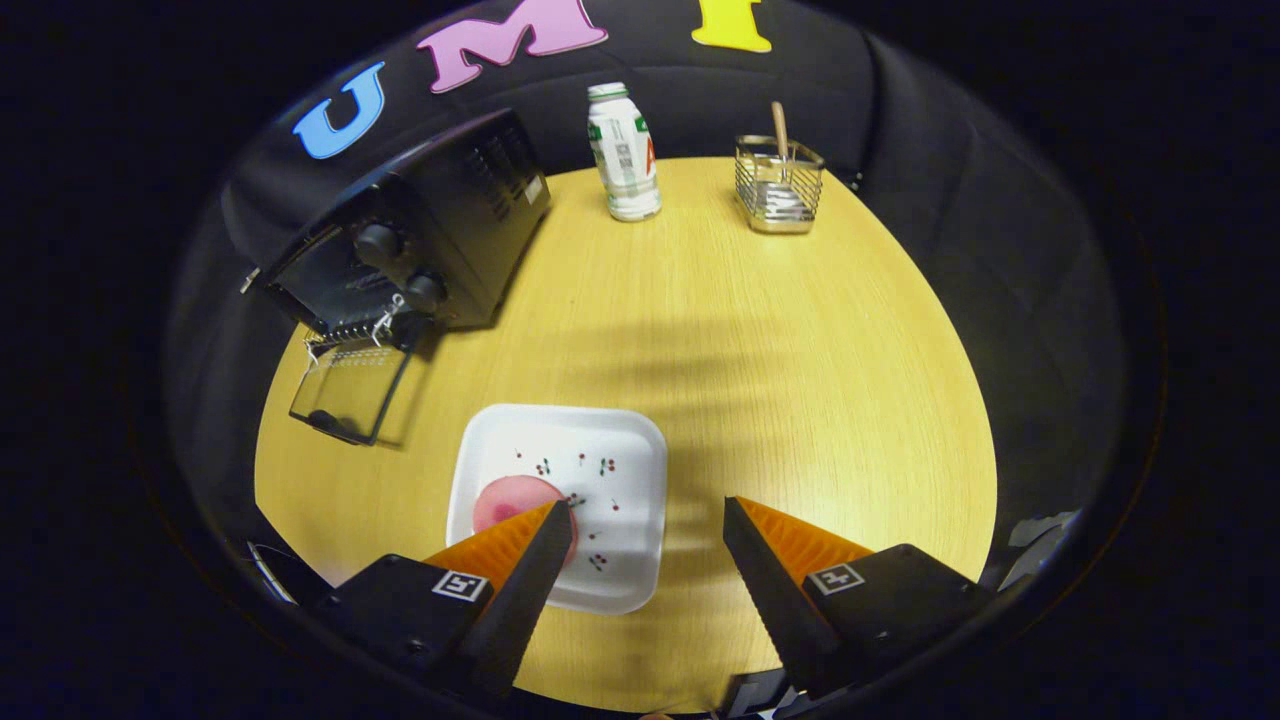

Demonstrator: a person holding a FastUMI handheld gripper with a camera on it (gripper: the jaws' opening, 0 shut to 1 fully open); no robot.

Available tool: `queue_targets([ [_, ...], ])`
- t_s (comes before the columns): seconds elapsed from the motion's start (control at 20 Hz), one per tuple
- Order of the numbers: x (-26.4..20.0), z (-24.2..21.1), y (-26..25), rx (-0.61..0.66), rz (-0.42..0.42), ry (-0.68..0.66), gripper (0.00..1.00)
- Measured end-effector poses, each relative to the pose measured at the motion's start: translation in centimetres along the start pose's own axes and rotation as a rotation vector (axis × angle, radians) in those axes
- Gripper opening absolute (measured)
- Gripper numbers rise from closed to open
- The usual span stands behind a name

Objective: Open the toaster oven, put the food inside, and close the toaster oven door.

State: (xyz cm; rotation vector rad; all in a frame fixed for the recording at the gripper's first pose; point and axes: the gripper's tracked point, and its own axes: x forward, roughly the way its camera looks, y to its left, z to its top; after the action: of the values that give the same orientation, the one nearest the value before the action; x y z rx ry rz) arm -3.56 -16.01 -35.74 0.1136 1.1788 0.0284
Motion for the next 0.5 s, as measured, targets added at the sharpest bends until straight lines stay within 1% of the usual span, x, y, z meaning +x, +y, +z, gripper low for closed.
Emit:
queue_targets([
  [0.15, 1.1, -1.2, 0.5, -0.008, 0.033, 0.064, 1.0],
  [0.25, 1.7, -1.5, 0.2, -0.006, 0.023, 0.098, 1.0],
  [0.35, 2.0, -2.0, 0.1, 0.035, 0.02, 0.134, 1.0],
  [0.4, 2.1, -2.1, -0.2, 0.049, 0.01, 0.151, 0.99],
  [0.5, 2.5, -1.9, -0.9, 0.053, -0.013, 0.152, 0.9],
])
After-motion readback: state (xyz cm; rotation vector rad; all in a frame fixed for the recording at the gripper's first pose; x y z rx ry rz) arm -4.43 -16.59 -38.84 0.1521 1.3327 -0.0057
